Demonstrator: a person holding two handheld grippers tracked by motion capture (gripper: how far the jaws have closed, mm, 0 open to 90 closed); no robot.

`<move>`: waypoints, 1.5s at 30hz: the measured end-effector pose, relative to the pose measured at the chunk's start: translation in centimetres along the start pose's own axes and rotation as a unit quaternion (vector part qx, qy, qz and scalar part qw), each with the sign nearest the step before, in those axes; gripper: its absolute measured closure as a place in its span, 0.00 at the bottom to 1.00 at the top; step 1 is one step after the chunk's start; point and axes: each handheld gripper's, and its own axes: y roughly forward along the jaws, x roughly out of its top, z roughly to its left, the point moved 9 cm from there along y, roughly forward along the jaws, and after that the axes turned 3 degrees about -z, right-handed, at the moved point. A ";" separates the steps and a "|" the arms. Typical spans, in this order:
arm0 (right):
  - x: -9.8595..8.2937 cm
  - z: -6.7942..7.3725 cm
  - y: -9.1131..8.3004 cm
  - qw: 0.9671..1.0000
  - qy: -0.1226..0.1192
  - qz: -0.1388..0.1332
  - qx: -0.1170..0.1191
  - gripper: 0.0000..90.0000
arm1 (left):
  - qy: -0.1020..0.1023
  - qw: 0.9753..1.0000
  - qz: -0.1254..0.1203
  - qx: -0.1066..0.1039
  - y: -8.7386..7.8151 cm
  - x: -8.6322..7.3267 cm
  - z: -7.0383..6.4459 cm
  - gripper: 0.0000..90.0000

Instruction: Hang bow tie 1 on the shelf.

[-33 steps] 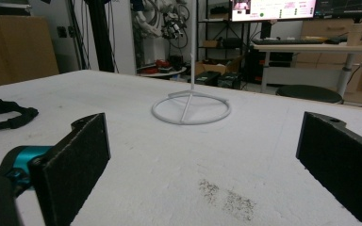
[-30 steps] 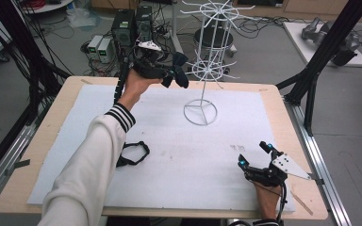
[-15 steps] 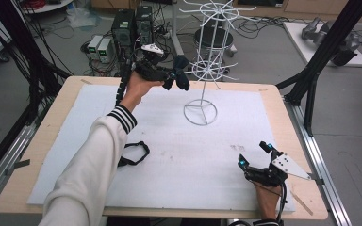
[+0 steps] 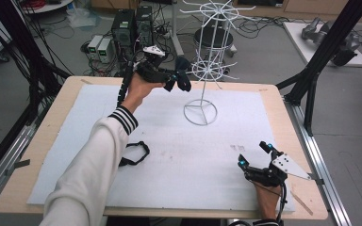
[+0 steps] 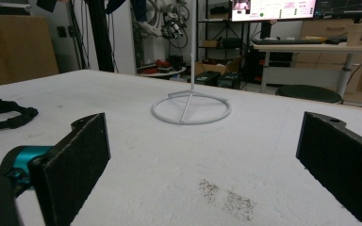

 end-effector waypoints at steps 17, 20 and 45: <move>0.0 0.0 0.0 1.000 0.000 0.002 0.000 0.03 | -0.004 1.000 0.000 -0.007 1.5 -0.8 -1.1 0.81; -0.1 0.0 0.0 1.000 -0.002 0.002 0.000 0.03 | -0.002 1.000 0.000 -0.007 1.5 -0.8 -1.3 0.81; 0.0 0.0 0.0 1.000 0.001 0.001 -0.004 0.03 | -0.012 0.998 -0.062 -0.017 -3.3 -2.8 -0.8 0.20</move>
